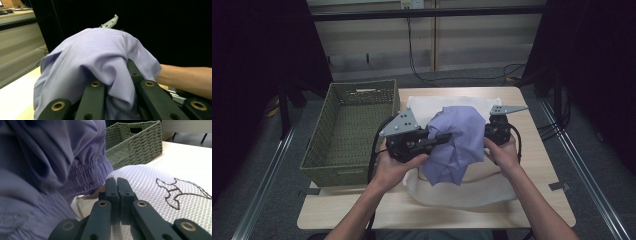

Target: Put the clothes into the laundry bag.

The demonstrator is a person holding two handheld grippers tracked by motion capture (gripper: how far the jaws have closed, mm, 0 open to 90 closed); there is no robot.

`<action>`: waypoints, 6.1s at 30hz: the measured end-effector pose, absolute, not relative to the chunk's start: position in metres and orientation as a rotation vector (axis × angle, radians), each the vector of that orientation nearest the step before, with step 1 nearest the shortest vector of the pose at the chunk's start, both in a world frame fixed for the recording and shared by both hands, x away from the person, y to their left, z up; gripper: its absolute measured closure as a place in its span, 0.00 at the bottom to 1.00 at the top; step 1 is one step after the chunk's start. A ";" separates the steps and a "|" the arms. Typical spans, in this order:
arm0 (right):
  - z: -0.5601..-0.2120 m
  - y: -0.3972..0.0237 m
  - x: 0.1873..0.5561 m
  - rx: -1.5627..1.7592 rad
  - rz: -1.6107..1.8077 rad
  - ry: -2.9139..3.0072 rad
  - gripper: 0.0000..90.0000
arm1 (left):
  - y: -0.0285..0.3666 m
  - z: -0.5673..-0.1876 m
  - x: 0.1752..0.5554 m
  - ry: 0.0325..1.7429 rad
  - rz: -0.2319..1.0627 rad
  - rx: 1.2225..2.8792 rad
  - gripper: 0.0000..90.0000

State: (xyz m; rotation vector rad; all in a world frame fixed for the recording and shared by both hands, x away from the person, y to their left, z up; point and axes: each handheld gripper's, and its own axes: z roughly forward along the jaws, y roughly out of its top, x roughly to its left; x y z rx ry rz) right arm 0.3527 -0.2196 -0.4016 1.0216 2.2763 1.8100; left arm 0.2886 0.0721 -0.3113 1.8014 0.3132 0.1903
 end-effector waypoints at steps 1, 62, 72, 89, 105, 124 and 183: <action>-0.402 -0.220 0.353 1.020 1.812 2.275 0.98 | 0.072 -0.313 0.289 0.314 0.189 1.802 0.89; -0.404 -0.219 0.352 1.023 1.765 2.287 0.98 | 0.011 -0.450 0.317 0.346 0.028 2.291 0.87; -0.404 -0.220 0.352 1.027 1.766 2.284 0.98 | 0.004 -0.462 0.313 0.325 0.003 2.343 0.85; -0.404 -0.220 0.352 1.027 1.766 2.284 0.98 | 0.031 -0.433 0.313 0.391 -0.002 2.206 0.49; -0.406 -0.219 0.353 1.030 1.769 2.288 0.98 | 0.084 -0.394 0.324 0.500 0.102 2.005 0.60; -0.405 -0.219 0.352 1.025 1.768 2.290 0.98 | 0.080 -0.410 0.330 0.597 0.185 2.037 0.35; -0.405 -0.217 0.351 1.013 1.756 2.302 0.98 | 0.062 -0.418 0.318 0.507 0.149 2.102 0.52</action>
